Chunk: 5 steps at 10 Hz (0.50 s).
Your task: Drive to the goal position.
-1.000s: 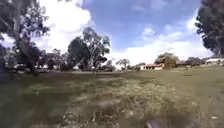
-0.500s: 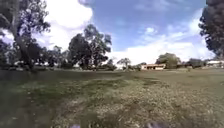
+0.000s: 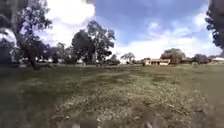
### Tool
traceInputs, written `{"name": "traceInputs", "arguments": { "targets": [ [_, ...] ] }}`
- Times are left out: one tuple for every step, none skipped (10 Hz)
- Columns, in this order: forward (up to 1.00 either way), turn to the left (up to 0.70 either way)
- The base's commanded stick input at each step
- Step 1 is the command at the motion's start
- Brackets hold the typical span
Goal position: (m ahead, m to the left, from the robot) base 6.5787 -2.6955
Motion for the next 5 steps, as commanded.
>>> {"name": "traceInputs", "arguments": {
  "targets": [
    [0.7,0.0],
    [0.7,0.0],
    [0.7,0.0],
    [0.7,0.0],
    [0.7,0.0]
  ]
}}
